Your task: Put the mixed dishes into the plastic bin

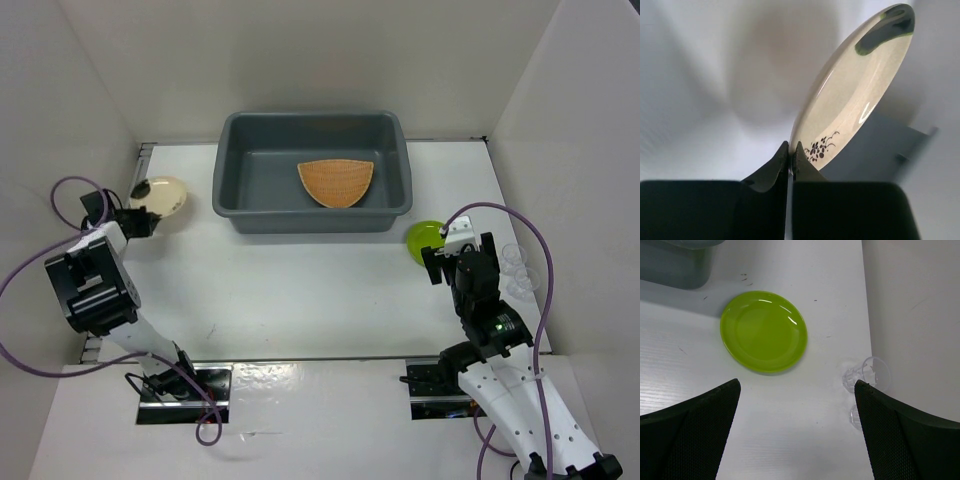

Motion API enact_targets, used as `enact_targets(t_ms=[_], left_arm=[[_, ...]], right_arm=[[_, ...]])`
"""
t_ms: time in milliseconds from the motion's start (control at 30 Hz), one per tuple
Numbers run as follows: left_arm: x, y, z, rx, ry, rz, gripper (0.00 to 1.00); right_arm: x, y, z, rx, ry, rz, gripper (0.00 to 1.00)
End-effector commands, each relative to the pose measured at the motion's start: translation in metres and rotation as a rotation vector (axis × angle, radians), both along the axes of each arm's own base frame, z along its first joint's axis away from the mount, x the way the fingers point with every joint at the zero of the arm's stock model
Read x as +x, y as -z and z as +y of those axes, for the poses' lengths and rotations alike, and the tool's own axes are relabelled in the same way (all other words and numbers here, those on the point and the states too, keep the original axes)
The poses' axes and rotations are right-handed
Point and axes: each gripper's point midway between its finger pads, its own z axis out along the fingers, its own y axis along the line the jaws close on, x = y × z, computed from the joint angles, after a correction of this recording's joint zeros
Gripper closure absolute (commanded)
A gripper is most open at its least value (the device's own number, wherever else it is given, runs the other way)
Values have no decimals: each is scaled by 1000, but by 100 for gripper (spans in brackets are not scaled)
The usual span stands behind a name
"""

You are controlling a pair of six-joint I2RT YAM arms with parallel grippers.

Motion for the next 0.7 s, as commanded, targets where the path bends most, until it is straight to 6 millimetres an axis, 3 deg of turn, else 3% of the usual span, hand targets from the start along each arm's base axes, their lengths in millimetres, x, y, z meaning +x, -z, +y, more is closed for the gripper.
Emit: enact_targets(t_ms=[0,100,133,200,233,267,367,400,467,500,533,567,600,633,667], left_arm=[[35,-125,13,139,-18,-264,100],[47,-176,7,163,18,-369,100],[56,-209,1,189,45,-436,100],[72,-240,-30,195,123,-497,100],[82,-234,-44,182,169,-470,100],[96,-266,-74,208,246,-519,100],[118,-260,-121,181,361,-500,100],[123,-270,-154,174,423,-528,100],[136,-254,-185,178,505,-498,100],[134,-244,-218,157,582,-452,100],[151,-248,-235,164,630,-460,100],[151,-236,-251,161,691,-410,100],[162,-203,-281,130,765,-356,100],[168,-235,-300,138,820,-439,100],[165,-227,-315,119,861,-394,100]], right_arm=[[3,-6,2,6,-4,-32,1],[2,-7,2,10,-4,-40,1],[2,-7,2,10,-4,-40,1],[2,-7,2,10,-4,-40,1],[2,-7,2,10,-4,-40,1],[2,-7,2,10,-4,-40,1],[1,-9,1,13,-4,-49,1],[1,-9,1,13,-4,-49,1],[1,-9,1,13,-4,-49,1],[1,-11,1,16,-4,-58,1],[1,-11,3,16,-13,-58,1],[1,-11,3,16,-13,-58,1],[1,-11,3,16,-13,-58,1],[0,-13,3,19,-13,-66,1],[0,-13,3,19,-13,-66,1]])
